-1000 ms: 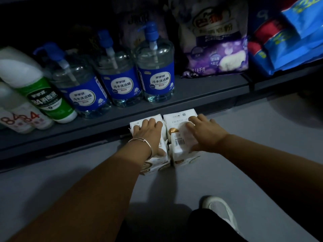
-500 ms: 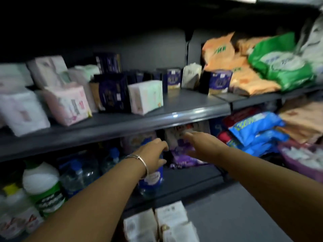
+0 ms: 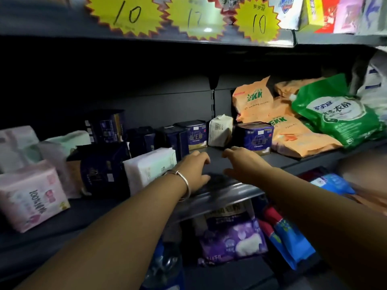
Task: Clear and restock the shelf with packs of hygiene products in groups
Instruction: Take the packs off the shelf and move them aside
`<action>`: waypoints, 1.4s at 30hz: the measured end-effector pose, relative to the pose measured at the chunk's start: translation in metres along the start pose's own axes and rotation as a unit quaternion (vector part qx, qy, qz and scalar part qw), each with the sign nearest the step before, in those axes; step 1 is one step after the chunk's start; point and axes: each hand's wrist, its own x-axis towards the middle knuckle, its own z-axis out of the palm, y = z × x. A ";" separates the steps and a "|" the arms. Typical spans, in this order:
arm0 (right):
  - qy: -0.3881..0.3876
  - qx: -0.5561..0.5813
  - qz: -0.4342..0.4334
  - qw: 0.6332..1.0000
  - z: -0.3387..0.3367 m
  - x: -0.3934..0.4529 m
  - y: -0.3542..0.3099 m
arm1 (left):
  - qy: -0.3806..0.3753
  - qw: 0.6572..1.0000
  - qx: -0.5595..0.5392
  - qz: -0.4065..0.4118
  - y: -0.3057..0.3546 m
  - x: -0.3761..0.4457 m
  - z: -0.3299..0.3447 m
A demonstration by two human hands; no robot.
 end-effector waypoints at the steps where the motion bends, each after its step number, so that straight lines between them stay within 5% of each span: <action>1: -0.001 -0.004 0.001 1.000 0.002 0.010 0.005 | 0.002 1.000 -0.002 -0.002 -0.001 0.010 0.001; 20: -0.014 -0.073 0.064 0.995 0.029 0.220 0.065 | -0.001 0.996 0.062 -0.070 -0.041 0.167 0.011; 23: -0.002 -0.052 0.100 0.994 0.034 0.229 0.065 | -0.012 0.994 0.078 -0.074 -0.045 0.170 0.011; 29: 0.090 -0.138 0.028 0.986 0.034 0.221 0.061 | -0.010 0.992 0.094 -0.083 -0.047 0.168 0.003; 35: 0.032 -0.051 0.044 0.997 0.030 0.226 0.053 | -0.028 0.987 0.116 -0.111 -0.050 0.159 -0.004; 42: 0.055 -0.135 0.022 0.989 0.038 0.207 0.040 | -0.032 0.984 0.127 -0.118 -0.046 0.146 -0.013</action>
